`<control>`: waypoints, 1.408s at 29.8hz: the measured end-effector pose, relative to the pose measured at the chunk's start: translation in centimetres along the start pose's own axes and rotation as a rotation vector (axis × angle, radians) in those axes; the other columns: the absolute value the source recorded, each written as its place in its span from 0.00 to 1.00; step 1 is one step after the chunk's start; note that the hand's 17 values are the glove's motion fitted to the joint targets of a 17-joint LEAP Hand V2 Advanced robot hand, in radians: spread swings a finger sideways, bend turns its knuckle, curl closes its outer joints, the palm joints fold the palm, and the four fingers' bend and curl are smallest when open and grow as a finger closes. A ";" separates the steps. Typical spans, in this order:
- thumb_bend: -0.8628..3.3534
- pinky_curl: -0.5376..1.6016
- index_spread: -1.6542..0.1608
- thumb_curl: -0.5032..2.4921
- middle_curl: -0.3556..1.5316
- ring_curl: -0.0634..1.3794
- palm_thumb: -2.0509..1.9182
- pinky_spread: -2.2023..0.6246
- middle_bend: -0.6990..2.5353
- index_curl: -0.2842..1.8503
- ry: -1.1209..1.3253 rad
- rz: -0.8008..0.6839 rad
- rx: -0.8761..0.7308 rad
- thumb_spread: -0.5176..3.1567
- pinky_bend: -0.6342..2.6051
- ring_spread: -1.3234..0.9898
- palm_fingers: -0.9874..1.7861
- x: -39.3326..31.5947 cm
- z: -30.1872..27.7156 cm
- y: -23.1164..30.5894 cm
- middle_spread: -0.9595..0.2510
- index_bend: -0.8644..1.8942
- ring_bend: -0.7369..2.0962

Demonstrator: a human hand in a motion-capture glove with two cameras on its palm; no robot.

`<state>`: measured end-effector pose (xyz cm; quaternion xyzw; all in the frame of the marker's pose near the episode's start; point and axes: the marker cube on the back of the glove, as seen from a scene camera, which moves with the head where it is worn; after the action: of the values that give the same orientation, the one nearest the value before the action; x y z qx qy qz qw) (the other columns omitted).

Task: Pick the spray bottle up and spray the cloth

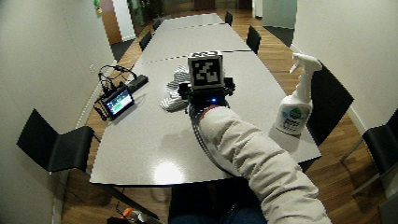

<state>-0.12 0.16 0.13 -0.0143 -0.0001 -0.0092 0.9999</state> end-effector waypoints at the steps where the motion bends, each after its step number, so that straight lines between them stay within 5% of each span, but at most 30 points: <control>1: 0.29 0.31 0.87 0.20 0.24 0.13 0.65 0.74 0.36 0.16 0.000 -0.001 -0.003 0.24 0.39 0.54 0.96 0.0 0.0 0.0 0.76 0.41 0.48; 13: 0.33 0.42 0.83 0.25 0.35 0.29 0.68 0.71 0.43 0.26 -0.069 -0.049 -0.009 0.40 0.47 0.52 0.87 -0.6 -0.1 0.5 0.73 0.43 0.56; 16: 0.31 0.43 0.82 0.25 0.36 0.31 0.66 0.71 0.41 0.26 -0.172 -0.110 0.012 0.42 0.50 0.52 0.77 -0.6 -0.2 3.1 0.73 0.38 0.57; 26: 0.30 0.44 0.82 0.28 0.39 0.34 0.68 0.73 0.40 0.27 -1.023 -0.677 0.315 0.45 0.42 0.54 0.61 5.2 -0.5 17.7 0.78 0.36 0.53; 34: 0.30 0.39 0.81 0.30 0.40 0.32 0.73 0.75 0.40 0.30 -1.235 -0.266 0.907 0.40 0.29 0.53 0.58 20.9 0.2 14.3 0.78 0.44 0.49; 39: 0.28 0.37 0.81 0.30 0.41 0.30 0.73 0.78 0.39 0.32 -1.308 -0.294 0.641 0.38 0.25 0.54 0.53 23.7 -1.4 8.7 0.78 0.44 0.45; 42: 0.28 0.37 0.81 0.31 0.40 0.30 0.75 0.78 0.38 0.31 -1.386 -0.399 0.438 0.37 0.27 0.55 0.61 22.3 -2.2 7.1 0.78 0.42 0.46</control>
<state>22.32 6.82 -2.23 0.1827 -0.6335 -0.1791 0.7303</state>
